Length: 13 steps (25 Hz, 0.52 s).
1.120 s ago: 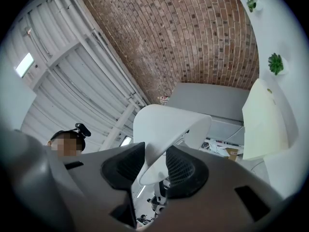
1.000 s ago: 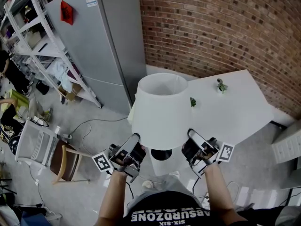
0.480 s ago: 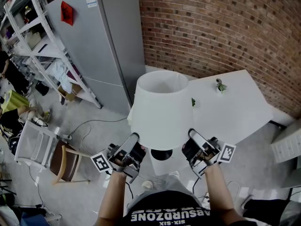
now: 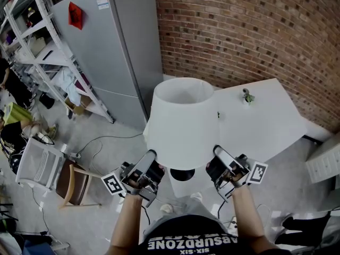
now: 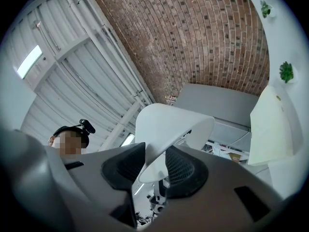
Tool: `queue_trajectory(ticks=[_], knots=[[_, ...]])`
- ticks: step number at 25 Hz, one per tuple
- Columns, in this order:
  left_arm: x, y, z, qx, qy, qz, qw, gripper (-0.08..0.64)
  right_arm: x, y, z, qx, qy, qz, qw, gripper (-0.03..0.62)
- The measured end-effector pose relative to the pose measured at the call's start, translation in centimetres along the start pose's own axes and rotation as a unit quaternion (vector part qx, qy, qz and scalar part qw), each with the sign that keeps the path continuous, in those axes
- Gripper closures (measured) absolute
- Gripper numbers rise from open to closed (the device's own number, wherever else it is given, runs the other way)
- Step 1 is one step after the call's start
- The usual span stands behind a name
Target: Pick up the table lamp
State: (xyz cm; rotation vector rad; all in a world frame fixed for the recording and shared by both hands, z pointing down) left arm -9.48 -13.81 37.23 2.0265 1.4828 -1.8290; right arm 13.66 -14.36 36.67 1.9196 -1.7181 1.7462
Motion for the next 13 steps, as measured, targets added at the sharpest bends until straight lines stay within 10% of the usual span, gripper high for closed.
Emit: queue_trajectory(ticks=[13], knots=[[0.44,-0.11,-0.58,-0.003,0.002,-0.003,1.0000,0.440,-0.53,-0.54,-0.28,-0.001,-0.001,-0.001,1.000,0.466]])
Point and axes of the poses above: the fingertips, and each gripper's own axes: y forward along the fingers, x to its right, z out of its top, the point moved 4 cm from there along -y, backward along the fingers, and after that the axes turned 6 degrees about z, right-handed, at the moved point
